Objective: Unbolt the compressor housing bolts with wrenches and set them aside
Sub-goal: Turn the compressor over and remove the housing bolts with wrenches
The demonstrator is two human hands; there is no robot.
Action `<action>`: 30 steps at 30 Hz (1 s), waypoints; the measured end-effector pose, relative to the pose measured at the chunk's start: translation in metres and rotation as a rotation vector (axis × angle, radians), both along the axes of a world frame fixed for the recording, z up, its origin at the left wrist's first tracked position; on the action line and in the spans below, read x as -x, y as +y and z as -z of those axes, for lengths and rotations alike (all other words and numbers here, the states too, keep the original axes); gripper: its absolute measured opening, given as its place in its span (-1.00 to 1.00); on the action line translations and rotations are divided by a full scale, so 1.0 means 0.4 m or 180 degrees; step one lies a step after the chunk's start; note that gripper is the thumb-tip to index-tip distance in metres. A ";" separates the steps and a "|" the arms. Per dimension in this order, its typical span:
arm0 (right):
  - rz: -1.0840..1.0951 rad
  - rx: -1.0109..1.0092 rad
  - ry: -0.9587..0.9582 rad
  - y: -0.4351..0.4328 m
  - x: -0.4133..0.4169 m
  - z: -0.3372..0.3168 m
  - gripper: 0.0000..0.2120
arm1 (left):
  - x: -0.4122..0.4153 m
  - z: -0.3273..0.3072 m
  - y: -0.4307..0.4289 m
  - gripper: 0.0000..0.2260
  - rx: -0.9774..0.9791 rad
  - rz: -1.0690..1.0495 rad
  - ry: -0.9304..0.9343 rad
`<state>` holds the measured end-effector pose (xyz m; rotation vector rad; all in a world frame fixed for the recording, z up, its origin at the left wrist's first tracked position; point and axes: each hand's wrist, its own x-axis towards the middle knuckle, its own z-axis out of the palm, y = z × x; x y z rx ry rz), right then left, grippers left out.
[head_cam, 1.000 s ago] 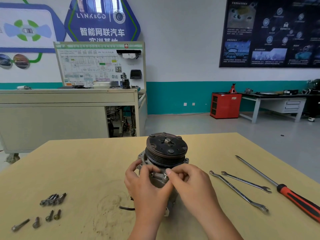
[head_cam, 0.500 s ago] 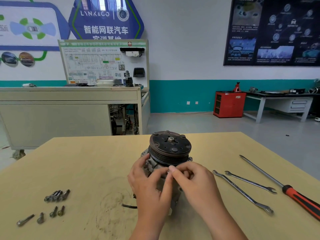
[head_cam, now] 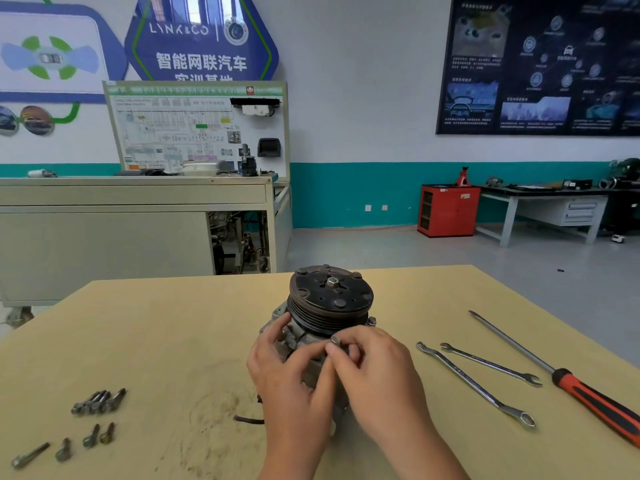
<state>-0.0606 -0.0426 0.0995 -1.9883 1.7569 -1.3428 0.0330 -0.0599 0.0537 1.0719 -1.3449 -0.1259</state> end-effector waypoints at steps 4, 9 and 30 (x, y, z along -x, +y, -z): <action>-0.0664 0.0607 -0.0575 0.035 -0.023 -0.020 -0.84 | -0.012 -0.023 0.026 -0.86 0.0276 0.0146 0.0385; -0.1314 0.0210 -0.0832 0.051 -0.161 0.032 -0.88 | -0.141 0.035 0.075 -0.81 0.0061 -0.0282 0.0915; -0.2097 -0.0758 0.1047 -0.038 -0.782 0.265 -0.82 | -0.646 0.198 0.176 -0.65 -0.0538 -0.1110 0.3235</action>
